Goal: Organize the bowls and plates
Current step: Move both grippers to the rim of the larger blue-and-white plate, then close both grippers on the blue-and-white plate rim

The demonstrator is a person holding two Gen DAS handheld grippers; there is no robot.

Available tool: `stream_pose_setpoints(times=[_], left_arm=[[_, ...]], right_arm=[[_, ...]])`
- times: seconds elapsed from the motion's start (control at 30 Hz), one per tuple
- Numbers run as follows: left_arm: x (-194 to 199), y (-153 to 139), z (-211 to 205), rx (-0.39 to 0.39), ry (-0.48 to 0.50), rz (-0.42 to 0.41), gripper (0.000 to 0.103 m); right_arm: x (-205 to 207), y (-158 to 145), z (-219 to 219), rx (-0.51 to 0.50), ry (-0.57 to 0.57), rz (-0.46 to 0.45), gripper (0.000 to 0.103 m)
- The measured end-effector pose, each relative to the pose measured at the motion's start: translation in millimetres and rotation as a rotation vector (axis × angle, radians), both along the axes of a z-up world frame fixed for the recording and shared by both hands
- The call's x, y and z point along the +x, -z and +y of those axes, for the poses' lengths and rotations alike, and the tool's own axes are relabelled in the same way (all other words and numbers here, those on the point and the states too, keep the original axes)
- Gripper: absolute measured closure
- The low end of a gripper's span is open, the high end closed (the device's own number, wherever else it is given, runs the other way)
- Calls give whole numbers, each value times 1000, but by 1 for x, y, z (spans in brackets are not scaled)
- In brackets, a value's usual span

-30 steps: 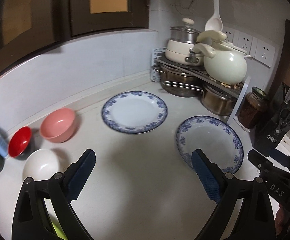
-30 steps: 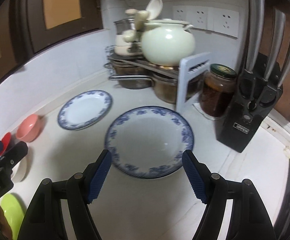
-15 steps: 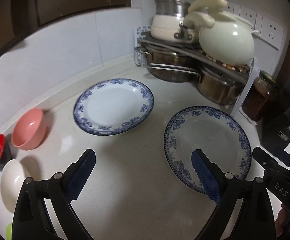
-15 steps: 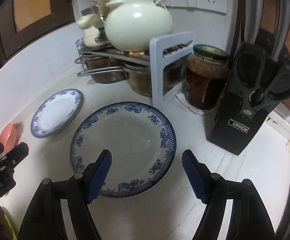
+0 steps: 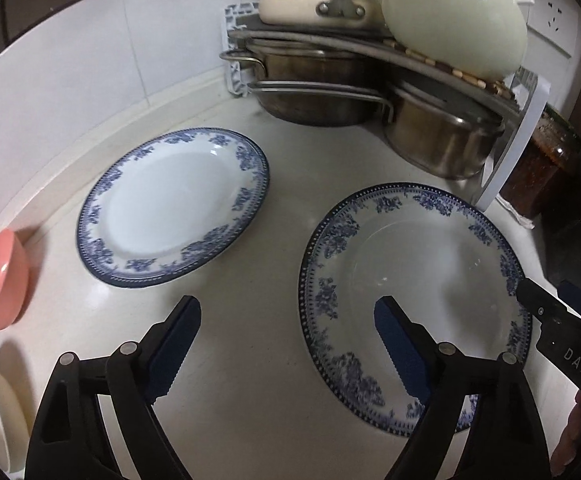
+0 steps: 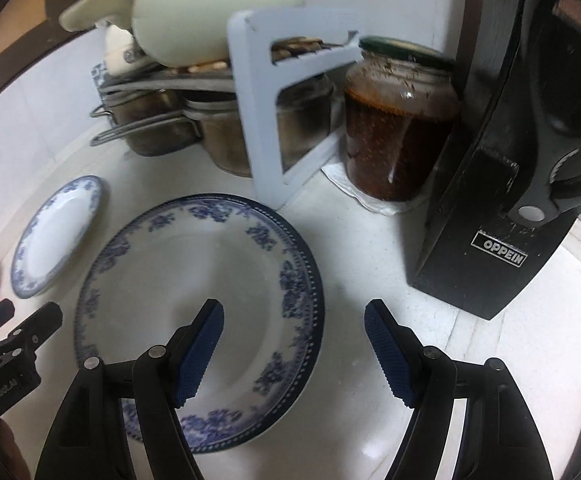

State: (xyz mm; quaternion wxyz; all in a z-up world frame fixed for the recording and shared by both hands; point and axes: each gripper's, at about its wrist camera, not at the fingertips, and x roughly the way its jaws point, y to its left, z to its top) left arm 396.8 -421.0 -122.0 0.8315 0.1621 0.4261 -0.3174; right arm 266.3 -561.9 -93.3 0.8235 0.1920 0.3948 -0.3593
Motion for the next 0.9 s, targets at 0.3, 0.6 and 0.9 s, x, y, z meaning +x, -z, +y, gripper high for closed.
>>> stream_pose_setpoints(times=[0.3,0.6,0.9], left_arm=[[10,17,-17,17,25,50,23],[19,28,-27,28,19,96,37],[20,34,-31,25,46,122,61]], right_arm=[[6,16,-17,15,25,28,29],[14,28,-30,41,24,43,36],[18,36,-33,61,8,39,48]])
